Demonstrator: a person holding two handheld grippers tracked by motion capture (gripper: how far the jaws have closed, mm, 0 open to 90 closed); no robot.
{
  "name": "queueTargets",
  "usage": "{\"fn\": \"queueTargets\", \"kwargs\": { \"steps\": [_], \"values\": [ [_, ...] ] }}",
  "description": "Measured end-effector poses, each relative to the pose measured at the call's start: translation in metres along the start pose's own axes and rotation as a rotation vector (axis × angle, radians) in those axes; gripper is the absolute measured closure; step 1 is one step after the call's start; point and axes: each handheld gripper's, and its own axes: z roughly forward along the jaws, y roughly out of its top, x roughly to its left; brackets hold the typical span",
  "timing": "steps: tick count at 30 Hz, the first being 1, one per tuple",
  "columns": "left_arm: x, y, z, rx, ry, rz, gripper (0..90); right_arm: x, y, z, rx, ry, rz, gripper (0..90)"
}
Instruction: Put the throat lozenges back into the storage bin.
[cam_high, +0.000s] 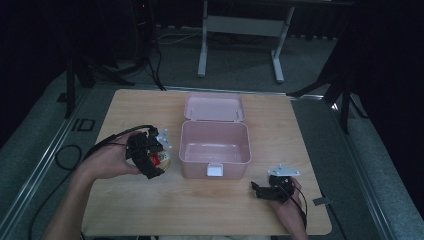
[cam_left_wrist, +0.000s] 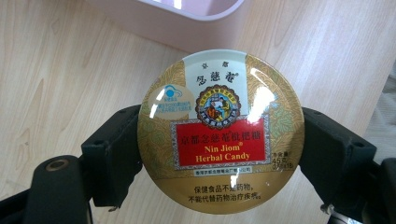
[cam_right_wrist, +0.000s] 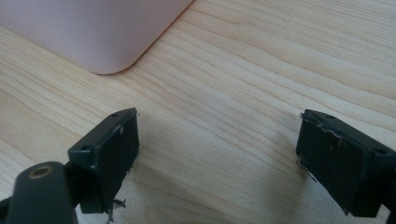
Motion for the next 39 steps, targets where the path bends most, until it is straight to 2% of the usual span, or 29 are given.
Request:
{"fn": "queueTargets", "kwargs": {
  "steps": [7, 10, 18, 28, 31, 39],
  "values": [
    [0.005, 0.006, -0.002, 0.007, -0.007, 0.003, 20.6, 0.0, 0.0, 0.0, -0.001, 0.0, -0.002, 12.9],
    [0.008, 0.007, 0.0, 0.005, -0.027, -0.002, 20.6, 0.0, 0.0, 0.0, -0.001, 0.0, -0.003, 12.9],
    [0.014, 0.013, 0.004, 0.004, -0.046, -0.01, 20.6, 0.0, 0.0, 0.0, -0.002, 0.0, 0.0, 12.9],
    [0.018, 0.025, 0.001, 0.011, -0.038, -0.003, 20.6, 0.0, 0.0, 0.0, -0.002, 0.0, 0.0, 12.9],
    [0.018, 0.03, -0.001, 0.017, -0.033, 0.01, 20.6, 0.0, 0.0, 0.0, -0.002, 0.0, 0.0, 12.9],
    [0.023, 0.039, -0.003, 0.003, -0.036, 0.011, 20.6, 0.0, 0.0, 0.0, -0.002, 0.0, 0.0, 12.9]
  ]
}}
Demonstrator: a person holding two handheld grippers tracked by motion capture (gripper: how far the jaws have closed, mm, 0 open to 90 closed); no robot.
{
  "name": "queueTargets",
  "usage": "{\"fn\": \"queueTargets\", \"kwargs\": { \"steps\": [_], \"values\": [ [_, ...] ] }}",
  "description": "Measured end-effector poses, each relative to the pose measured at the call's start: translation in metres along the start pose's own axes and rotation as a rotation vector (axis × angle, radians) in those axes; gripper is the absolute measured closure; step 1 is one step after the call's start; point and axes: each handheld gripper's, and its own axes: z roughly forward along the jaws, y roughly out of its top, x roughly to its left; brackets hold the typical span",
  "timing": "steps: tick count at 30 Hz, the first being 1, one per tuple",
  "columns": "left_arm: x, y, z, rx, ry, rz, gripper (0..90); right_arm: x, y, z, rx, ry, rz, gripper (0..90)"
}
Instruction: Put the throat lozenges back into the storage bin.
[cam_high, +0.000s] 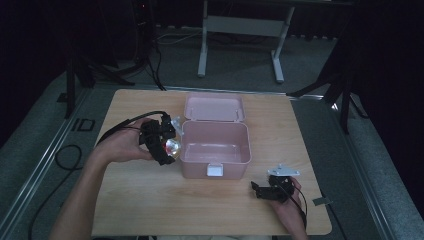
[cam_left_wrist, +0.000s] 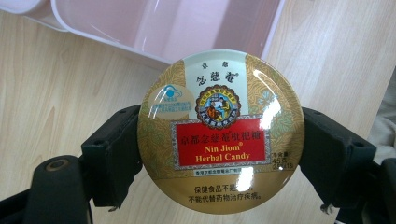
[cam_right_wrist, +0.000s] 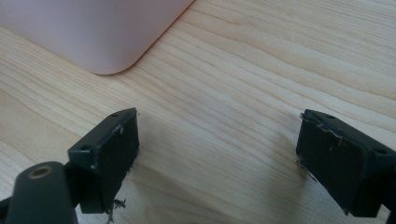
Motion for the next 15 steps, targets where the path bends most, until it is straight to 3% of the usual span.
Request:
{"fn": "queueTargets", "kwargs": {
  "steps": [15],
  "values": [
    [0.001, 0.012, 0.0, -0.003, 0.015, 0.012, 20.6, 0.0, 0.0, 0.0, 0.0, 0.0, 0.0, 12.9]
  ]
}}
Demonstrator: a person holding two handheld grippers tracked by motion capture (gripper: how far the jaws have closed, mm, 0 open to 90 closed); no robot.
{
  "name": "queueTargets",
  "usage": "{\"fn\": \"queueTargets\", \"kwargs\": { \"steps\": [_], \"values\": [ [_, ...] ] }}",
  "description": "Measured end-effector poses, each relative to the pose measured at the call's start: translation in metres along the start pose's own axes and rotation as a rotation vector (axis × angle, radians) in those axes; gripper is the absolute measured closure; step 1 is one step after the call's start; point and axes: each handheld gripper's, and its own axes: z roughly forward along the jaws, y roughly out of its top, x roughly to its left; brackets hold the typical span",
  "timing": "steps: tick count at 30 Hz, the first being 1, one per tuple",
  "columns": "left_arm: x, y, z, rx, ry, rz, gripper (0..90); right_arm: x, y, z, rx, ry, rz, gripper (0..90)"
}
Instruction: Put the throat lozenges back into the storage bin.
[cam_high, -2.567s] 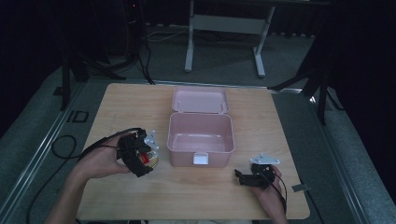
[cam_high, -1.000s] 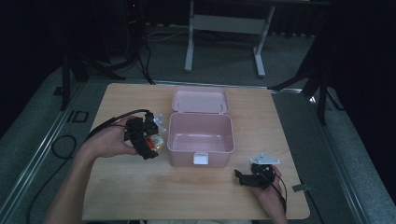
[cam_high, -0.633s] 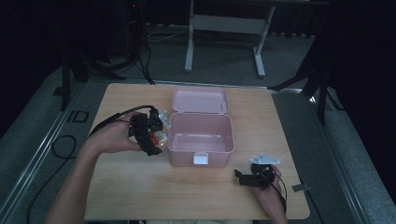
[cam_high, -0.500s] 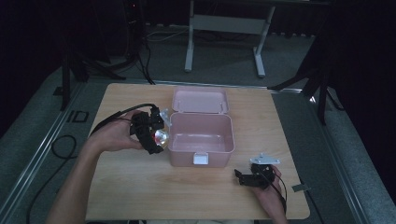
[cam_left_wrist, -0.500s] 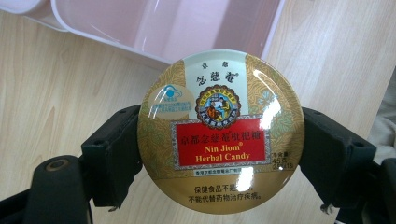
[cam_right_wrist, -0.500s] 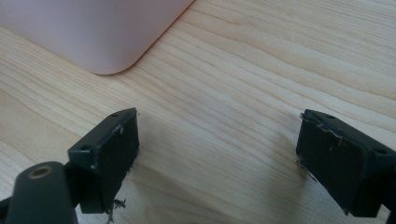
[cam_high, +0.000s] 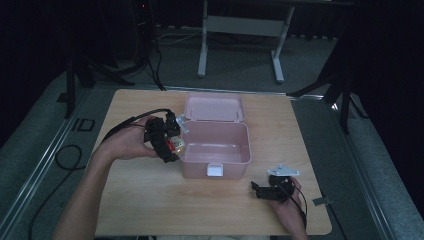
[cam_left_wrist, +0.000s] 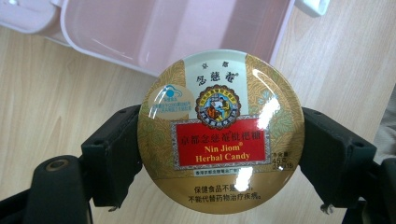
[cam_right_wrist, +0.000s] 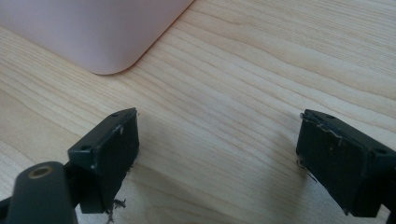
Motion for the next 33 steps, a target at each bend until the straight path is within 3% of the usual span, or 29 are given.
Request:
{"fn": "queueTargets", "kwargs": {
  "steps": [15, 33],
  "values": [
    [0.0, 0.016, 0.005, -0.007, -0.012, 0.015, 20.6, 0.0, 0.0, 0.0, -0.001, 0.002, -0.003, 12.9],
    [0.002, 0.025, 0.011, 0.0, -0.002, 0.004, 20.5, 0.0, 0.0, 0.0, 0.0, 0.002, -0.004, 12.9]
  ]
}}
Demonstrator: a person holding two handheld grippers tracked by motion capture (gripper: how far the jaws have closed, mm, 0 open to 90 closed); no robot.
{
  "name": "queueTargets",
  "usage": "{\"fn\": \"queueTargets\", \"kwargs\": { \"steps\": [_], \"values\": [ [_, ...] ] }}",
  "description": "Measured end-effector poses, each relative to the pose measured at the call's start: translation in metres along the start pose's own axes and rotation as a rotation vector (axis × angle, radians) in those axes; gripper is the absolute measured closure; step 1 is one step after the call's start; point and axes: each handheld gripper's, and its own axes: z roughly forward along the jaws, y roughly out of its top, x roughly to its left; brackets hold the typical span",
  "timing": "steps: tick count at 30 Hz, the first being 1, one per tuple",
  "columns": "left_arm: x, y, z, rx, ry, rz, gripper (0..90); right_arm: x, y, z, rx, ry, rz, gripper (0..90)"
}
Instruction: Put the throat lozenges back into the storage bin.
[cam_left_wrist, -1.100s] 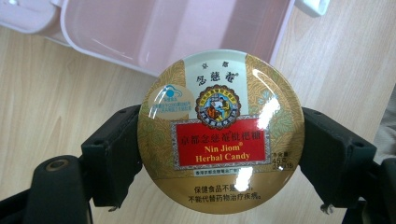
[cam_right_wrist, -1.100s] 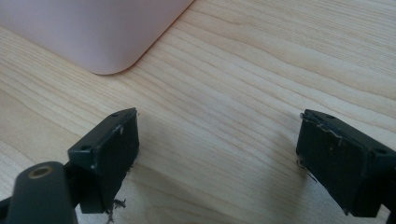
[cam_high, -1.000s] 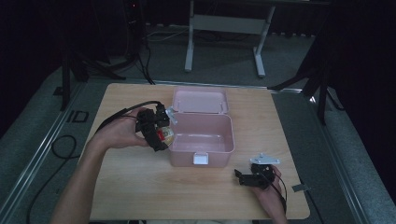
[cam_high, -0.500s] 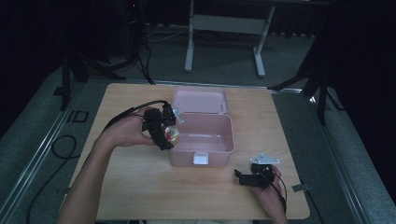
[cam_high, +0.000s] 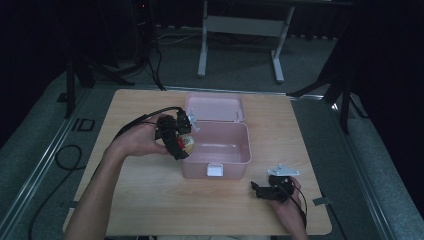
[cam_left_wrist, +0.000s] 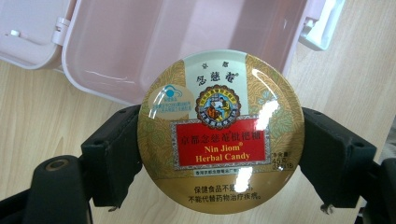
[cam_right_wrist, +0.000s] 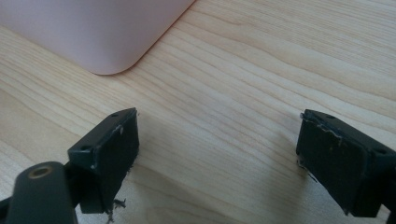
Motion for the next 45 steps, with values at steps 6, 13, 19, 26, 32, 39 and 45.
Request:
{"fn": "queueTargets", "kwargs": {
  "steps": [6, 13, 19, 26, 32, 39, 45],
  "values": [
    [0.0, 0.003, 0.003, -0.011, 0.008, -0.003, 20.5, 0.0, 0.0, 0.0, 0.0, 0.0, 0.0, 12.9],
    [0.0, 0.006, 0.005, -0.007, 0.005, -0.001, 20.5, 0.0, 0.0, 0.0, 0.0, 0.0, 0.0, 12.9],
    [0.0, 0.009, 0.007, -0.006, -0.001, 0.0, 20.5, 0.0, 0.0, 0.0, 0.0, 0.0, 0.0, 12.9],
    [-0.002, 0.013, 0.01, -0.008, -0.012, 0.007, 20.4, 0.0, 0.0, 0.0, 0.0, 0.0, 0.0, 12.9],
    [-0.002, 0.016, 0.012, -0.005, -0.015, 0.012, 20.4, 0.0, 0.0, 0.0, 0.0, 0.0, 0.0, 12.9],
    [-0.002, 0.018, 0.014, -0.007, -0.021, 0.015, 20.4, 0.0, 0.0, 0.0, 0.0, 0.0, 0.0, 12.9],
    [-0.003, 0.02, 0.016, -0.002, -0.03, 0.023, 20.4, 0.0, 0.0, 0.0, 0.0, 0.0, -0.001, 12.9]
  ]
}}
